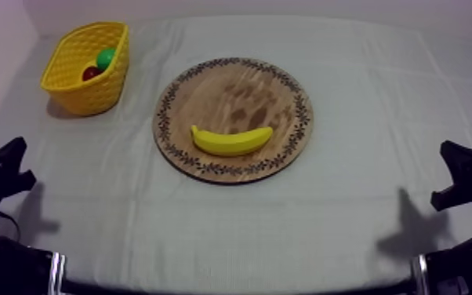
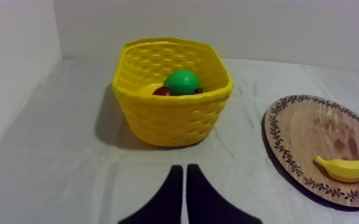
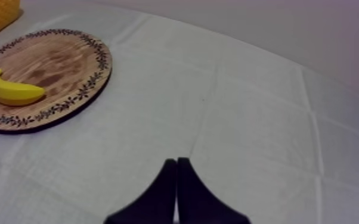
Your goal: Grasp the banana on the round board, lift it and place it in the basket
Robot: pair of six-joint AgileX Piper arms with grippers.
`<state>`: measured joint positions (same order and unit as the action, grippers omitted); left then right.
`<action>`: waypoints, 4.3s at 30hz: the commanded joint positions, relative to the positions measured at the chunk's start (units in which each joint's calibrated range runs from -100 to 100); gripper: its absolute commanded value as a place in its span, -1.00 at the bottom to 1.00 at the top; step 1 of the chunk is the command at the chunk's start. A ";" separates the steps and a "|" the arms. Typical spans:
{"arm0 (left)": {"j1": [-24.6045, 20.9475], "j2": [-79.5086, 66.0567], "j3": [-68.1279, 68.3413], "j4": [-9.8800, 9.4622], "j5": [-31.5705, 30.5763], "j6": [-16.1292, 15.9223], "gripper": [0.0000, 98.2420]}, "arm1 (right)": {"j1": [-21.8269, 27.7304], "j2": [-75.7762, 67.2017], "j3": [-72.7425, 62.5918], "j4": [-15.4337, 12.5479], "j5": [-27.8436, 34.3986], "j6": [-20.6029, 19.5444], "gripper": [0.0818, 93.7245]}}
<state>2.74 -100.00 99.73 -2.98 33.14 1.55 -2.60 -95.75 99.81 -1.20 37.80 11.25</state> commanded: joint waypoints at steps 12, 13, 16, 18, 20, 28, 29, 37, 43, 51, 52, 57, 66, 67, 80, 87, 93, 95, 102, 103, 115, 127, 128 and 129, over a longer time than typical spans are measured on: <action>0.20 0.00 -5.20 0.77 14.49 -4.46 -1.00 | 0.00 0.00 -0.03 0.01 -0.05 -0.04 -0.99; 0.22 0.00 -5.33 0.69 14.73 -4.59 -1.00 | 0.00 0.00 -0.03 0.01 -0.05 -0.04 -0.99; 0.46 0.00 -5.54 0.30 15.11 -4.78 -1.00 | 0.00 0.00 -0.03 0.01 -0.05 -0.04 -0.99; 0.81 0.00 -5.59 -0.10 15.18 -4.64 -1.00 | 0.00 0.00 -0.03 0.01 -0.05 -0.04 -0.99; 1.38 0.00 -5.56 -0.71 15.20 -4.26 -1.00 | 0.00 0.00 -0.03 0.01 -0.05 -0.04 -0.99; 2.90 9.48 -11.03 -2.24 12.48 -1.86 -1.00 | 0.00 0.00 -0.03 0.01 -0.05 -0.02 -0.99; 3.15 11.67 -12.46 -2.28 11.55 -1.47 -1.00 | 0.00 0.00 -0.03 0.01 -0.05 -0.01 -0.99; 9.48 31.76 -28.17 -6.20 7.58 3.83 -1.00 | 0.00 0.00 -0.03 0.01 -0.05 -0.03 -0.99; 14.66 46.55 -41.94 -11.36 10.18 8.25 -1.00 | 0.00 0.00 -0.03 0.01 -0.05 -0.04 -0.99; 15.80 62.81 -67.68 -7.34 18.36 3.58 -1.00 | 0.00 0.00 -0.03 0.01 -0.05 -0.03 -0.99; 16.00 64.62 -70.77 -6.74 19.58 2.58 -1.00 | 0.00 0.00 -0.03 0.01 -0.05 -0.03 -0.99; 17.36 73.05 -84.70 -4.26 25.90 -2.70 -1.00 | 0.00 0.00 -0.03 0.01 -0.05 -0.04 -0.99; 22.59 84.57 -96.81 -5.44 28.23 -5.42 -1.00 | 0.00 0.00 -0.03 0.01 -0.05 -0.04 -0.99; 23.36 85.67 -97.05 -5.78 28.31 -5.63 -1.00 | 0.00 0.00 -0.03 0.01 -0.05 -0.04 -0.99; 30.42 97.65 -95.71 -7.65 31.41 -8.09 -1.00 | 0.00 0.00 -0.03 0.01 -0.05 -0.03 -0.99; 33.00 104.27 -96.61 -8.89 32.94 -8.80 -1.00 | 0.00 0.00 -0.03 0.01 -0.05 0.00 -0.99; 34.16 110.18 -97.08 -10.10 33.82 -9.32 -1.00 | 0.00 0.00 -0.03 0.01 -0.05 -0.01 -0.99; 34.24 111.67 -96.83 -10.24 33.95 -9.65 -1.00 | 0.00 0.00 -0.03 0.01 -0.05 -0.03 -0.99; 34.18 114.33 -96.04 -10.54 34.10 -10.69 -1.00 | 0.00 0.00 -0.03 0.01 -0.05 -0.04 -0.99; 34.21 114.49 -96.04 -10.59 34.31 -10.80 -0.99 | 0.00 0.00 -0.03 0.01 -0.05 -0.04 -0.99; 33.50 115.47 -97.88 -10.83 42.81 -13.28 0.51 | 0.00 0.00 -0.03 0.01 -0.05 -0.04 -0.99; 33.32 117.79 -94.94 -11.24 43.75 -14.82 0.61 | 0.00 0.00 -0.03 0.01 -0.05 -0.04 -0.99; 33.39 118.20 -94.16 -11.41 43.49 -14.82 0.61 | 0.00 0.00 -0.03 0.01 -0.05 -0.04 -0.99; 33.49 118.67 -93.32 -11.61 43.22 -14.77 0.61 | 0.00 0.00 -0.03 0.01 -0.05 -0.04 -0.99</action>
<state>36.17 18.39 5.51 -14.49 76.47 -13.28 -2.60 -95.75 99.81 -1.20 37.73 11.23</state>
